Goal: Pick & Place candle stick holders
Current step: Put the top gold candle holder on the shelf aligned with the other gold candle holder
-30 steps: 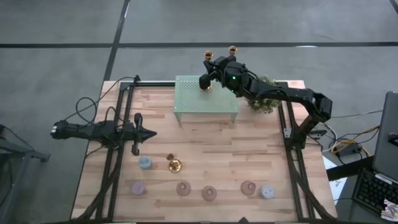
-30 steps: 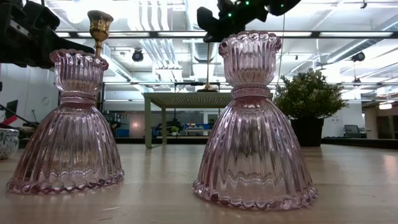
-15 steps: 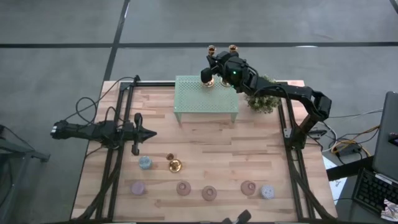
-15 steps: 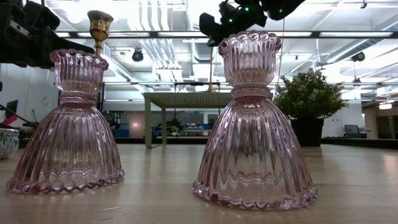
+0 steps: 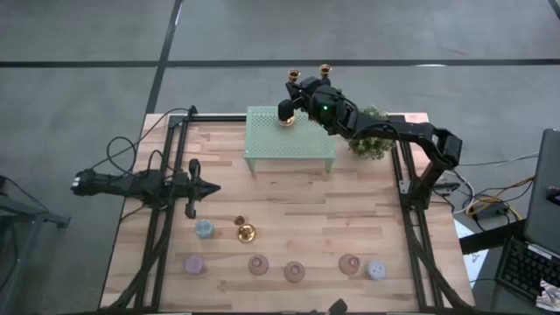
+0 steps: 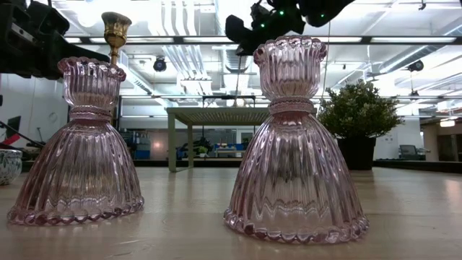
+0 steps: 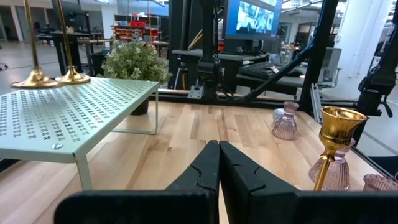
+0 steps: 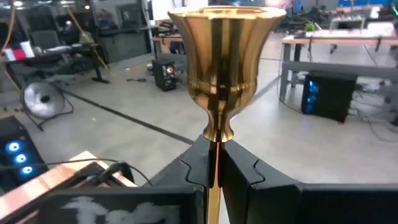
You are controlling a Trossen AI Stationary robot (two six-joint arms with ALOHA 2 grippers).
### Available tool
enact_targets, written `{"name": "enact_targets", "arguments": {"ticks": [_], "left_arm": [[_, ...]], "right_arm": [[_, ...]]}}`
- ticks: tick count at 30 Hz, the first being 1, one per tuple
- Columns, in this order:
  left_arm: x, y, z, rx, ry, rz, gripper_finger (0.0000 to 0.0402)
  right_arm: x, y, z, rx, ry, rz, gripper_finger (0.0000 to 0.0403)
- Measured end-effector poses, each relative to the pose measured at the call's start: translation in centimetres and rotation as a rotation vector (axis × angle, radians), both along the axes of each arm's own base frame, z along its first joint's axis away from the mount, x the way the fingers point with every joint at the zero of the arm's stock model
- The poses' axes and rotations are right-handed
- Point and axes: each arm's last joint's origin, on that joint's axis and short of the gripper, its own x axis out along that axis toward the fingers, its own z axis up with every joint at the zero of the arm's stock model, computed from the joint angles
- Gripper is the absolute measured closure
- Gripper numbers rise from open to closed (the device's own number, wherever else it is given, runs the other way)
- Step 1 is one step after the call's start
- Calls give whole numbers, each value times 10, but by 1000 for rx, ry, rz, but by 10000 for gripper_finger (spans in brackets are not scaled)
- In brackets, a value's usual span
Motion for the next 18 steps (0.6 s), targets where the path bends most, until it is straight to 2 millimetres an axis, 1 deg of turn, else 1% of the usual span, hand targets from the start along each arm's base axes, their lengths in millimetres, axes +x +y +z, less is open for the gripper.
{"name": "enact_targets", "arguments": {"ticks": [4, 10, 18], "left_arm": [[0, 0, 0, 0, 0, 0, 392], [0, 0, 0, 0, 0, 0, 392], [0, 0, 0, 0, 0, 0, 392]], "right_arm": [[4, 1, -7, 4, 12, -40, 385], [9, 9, -9, -6, 6, -106, 385], [14, 8, -17, -33, 24, -185, 385]]}}
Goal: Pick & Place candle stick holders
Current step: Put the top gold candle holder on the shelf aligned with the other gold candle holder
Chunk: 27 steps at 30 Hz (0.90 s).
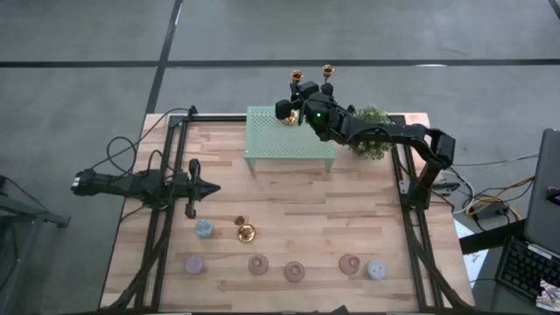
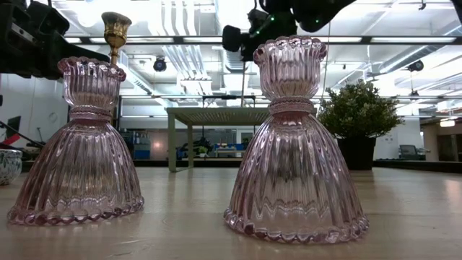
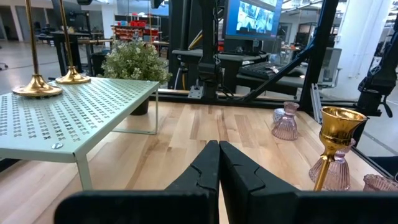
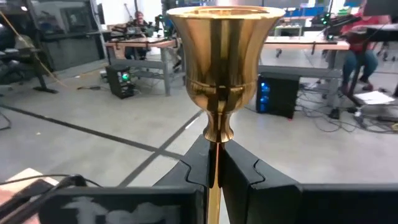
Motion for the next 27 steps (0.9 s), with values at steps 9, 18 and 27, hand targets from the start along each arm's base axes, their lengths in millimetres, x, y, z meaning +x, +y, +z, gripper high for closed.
{"name": "enact_targets", "arguments": {"ticks": [9, 18, 27], "left_arm": [[0, 0, 0, 0, 0, -1, 392], [0, 0, 0, 0, 1, 0, 392], [0, 0, 0, 0, 1, -1, 392]], "right_arm": [[6, -2, -7, -32, 21, 2, 385], [6, -3, -6, -46, 38, -21, 385], [6, -3, -7, -50, 48, -18, 385]]}}
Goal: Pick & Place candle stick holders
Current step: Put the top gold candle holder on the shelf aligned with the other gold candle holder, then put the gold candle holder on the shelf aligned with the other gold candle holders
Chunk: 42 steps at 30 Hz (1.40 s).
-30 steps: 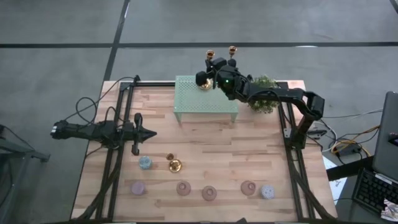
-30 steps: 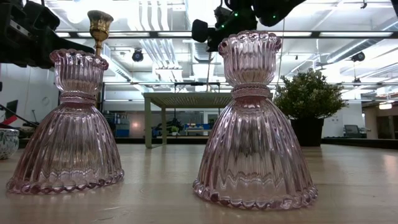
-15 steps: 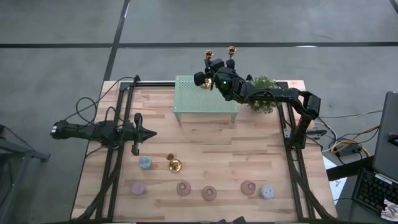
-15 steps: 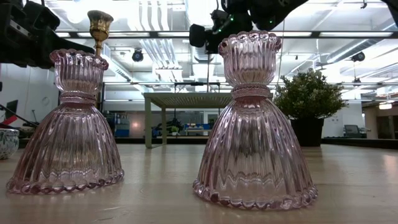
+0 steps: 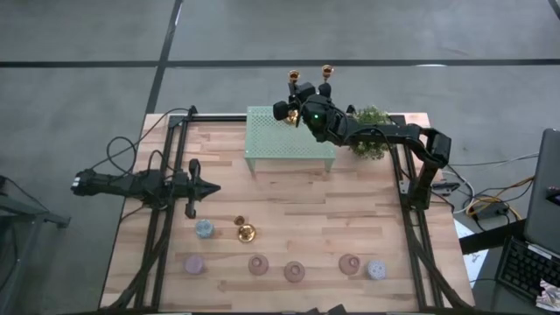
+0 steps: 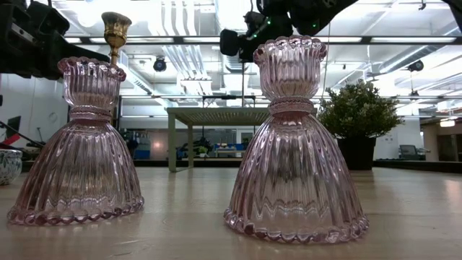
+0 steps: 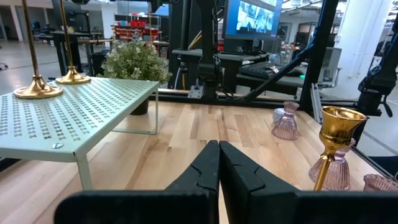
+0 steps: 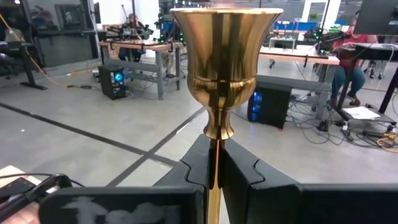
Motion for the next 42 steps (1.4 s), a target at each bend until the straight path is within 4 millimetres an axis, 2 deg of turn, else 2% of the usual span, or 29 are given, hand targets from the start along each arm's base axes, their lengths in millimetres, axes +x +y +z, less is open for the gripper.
{"name": "enact_targets", "arguments": {"ticks": [6, 15, 24, 32, 36, 42], "left_arm": [[0, 0, 0, 0, 0, 0, 392], [0, 0, 0, 0, 0, 0, 392], [0, 0, 0, 0, 0, 0, 392], [0, 0, 0, 0, 0, 0, 392], [0, 0, 0, 0, 0, 0, 392], [0, 0, 0, 0, 0, 0, 392]], "right_arm": [[0, 0, 0, -10, 24, 4, 374], [0, 0, -5, 2, 66, 9, 299], [5, 19, -17, 53, 183, 51, 256], [6, 37, -24, 83, 296, 87, 245], [3, 45, -27, 131, 330, 90, 251], [-1, 67, -29, 160, 433, 145, 266]]}}
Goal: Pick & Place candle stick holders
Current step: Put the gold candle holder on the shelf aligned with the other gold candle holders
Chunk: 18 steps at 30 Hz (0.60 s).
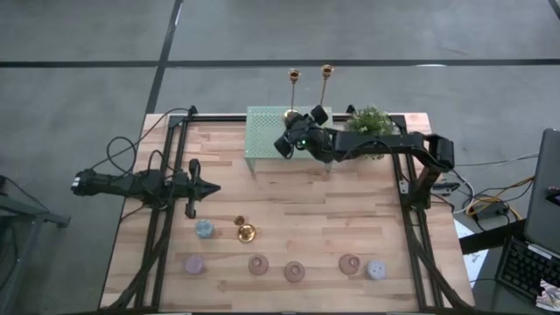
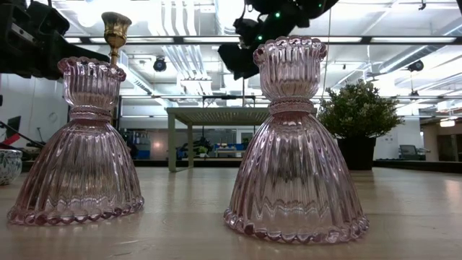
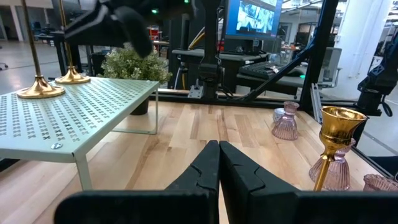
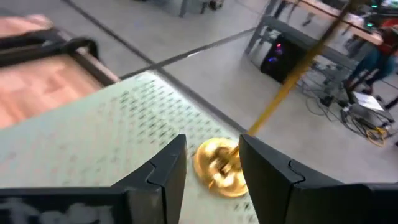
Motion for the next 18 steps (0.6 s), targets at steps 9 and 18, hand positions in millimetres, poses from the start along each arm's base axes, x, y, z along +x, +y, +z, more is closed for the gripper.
{"name": "enact_targets", "arguments": {"ticks": [9, 18], "left_arm": [[0, 0, 0, 0, 0, 0, 392], [0, 0, 0, 0, 0, 0, 392]], "right_arm": [[-16, 33, -15, 110, 228, 59, 328], [-37, 78, -23, 158, 302, 155, 394]]}}
